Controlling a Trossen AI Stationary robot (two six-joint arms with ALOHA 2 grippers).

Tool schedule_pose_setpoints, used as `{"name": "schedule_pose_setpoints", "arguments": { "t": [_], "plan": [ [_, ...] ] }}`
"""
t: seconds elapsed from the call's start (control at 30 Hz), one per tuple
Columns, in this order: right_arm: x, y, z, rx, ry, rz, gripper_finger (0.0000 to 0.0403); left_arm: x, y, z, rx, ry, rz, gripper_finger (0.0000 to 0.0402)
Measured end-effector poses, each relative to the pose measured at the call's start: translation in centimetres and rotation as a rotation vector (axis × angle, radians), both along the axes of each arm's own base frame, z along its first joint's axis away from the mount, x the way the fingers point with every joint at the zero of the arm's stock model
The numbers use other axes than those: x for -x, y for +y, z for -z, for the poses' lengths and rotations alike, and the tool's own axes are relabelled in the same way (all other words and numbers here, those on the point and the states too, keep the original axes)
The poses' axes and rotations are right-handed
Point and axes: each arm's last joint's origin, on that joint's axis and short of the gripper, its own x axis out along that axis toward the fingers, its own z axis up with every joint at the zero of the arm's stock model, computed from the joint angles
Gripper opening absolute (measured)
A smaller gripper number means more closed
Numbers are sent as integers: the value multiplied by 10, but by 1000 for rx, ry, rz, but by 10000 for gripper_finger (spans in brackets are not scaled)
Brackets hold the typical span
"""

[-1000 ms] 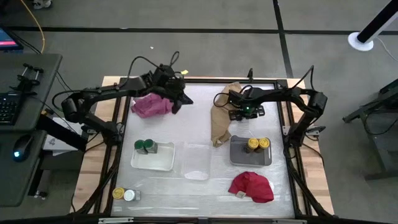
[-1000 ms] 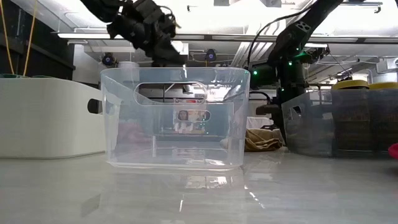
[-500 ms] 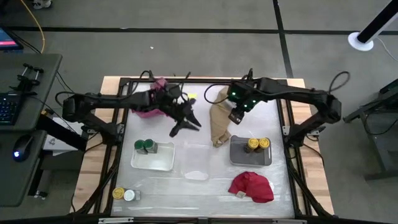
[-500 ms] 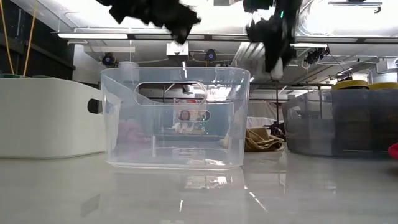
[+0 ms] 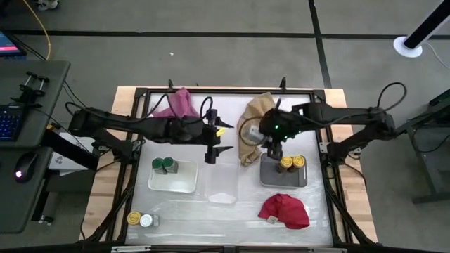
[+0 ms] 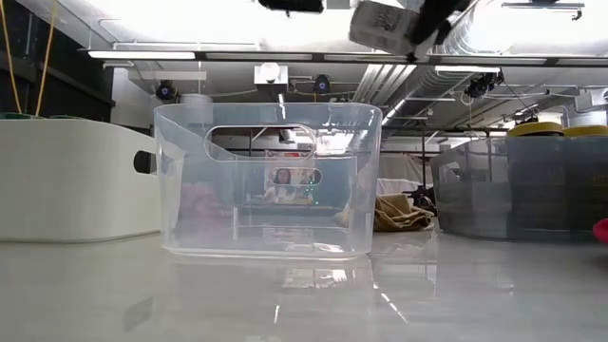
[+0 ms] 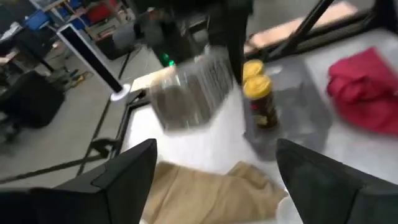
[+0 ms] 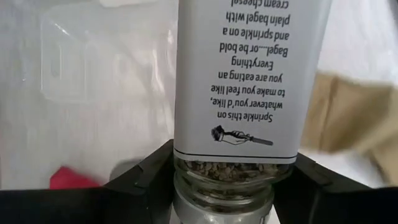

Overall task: Sort spices by type
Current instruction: Put the right white seasoning bottle into the transparent bin

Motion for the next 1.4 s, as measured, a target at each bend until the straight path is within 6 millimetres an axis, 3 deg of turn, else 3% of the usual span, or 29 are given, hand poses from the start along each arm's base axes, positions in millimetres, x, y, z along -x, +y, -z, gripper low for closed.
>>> {"name": "schedule_pose_setpoints", "arguments": {
  "t": [0.27, 0.5, 1.13, 1.27, 1.4],
  "plan": [
    [-32, 27, 21, 93, -19, -34, 197, -1, -7, -7, 219, -55, -74, 319],
    [-52, 46, 32, 146, -44, -28, 197, 2, -7, 1, 248, 25, -83, 320],
    [-84, 63, 19, 240, -101, -164, 197, 4, -9, 5, 269, 96, 29, 319],
    [-84, 62, 19, 270, -96, -160, 197, 6, -9, 9, 241, 153, 33, 295],
    [-84, 62, 19, 268, -97, -155, 197, 8, -9, 11, 228, 177, 36, 223]
  ]
}}
